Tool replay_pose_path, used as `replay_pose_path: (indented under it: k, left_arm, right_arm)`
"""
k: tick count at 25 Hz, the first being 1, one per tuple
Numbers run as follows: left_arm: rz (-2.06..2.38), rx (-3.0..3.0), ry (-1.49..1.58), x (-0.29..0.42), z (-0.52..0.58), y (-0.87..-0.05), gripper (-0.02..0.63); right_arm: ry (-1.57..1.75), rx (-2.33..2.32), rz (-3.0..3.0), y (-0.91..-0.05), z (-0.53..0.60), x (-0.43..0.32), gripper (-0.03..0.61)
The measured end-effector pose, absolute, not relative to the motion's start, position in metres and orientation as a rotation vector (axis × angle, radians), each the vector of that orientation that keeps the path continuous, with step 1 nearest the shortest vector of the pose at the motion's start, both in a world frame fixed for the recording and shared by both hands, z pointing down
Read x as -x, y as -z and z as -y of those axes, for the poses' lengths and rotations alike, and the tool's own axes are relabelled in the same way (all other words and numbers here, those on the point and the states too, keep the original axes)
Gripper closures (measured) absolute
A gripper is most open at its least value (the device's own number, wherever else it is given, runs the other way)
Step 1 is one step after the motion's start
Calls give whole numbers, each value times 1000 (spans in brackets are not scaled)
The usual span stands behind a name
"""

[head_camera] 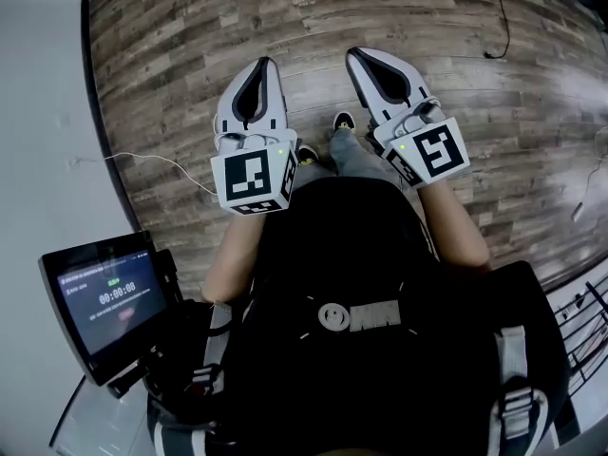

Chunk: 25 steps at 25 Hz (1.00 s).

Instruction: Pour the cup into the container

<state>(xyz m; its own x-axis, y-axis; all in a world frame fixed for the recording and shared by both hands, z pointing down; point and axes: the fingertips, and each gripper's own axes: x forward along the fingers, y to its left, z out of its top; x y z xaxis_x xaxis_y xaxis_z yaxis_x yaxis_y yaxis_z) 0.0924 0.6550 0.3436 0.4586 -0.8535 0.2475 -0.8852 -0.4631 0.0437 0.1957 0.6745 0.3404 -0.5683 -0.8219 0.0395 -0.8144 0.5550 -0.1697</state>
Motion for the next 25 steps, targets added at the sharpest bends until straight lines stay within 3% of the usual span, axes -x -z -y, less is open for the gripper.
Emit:
replay_pose_path:
  k: [10,25]
  left_arm:
    - [1524,-2499,-317,-112,-595,-351,614]
    - [1485,-2496,-204,-19,-466,-358,614]
  right_arm:
    - [317,1439,-2714,-349,-608,-221,574]
    - [307,1491,-2745,-352,-473,-119,574]
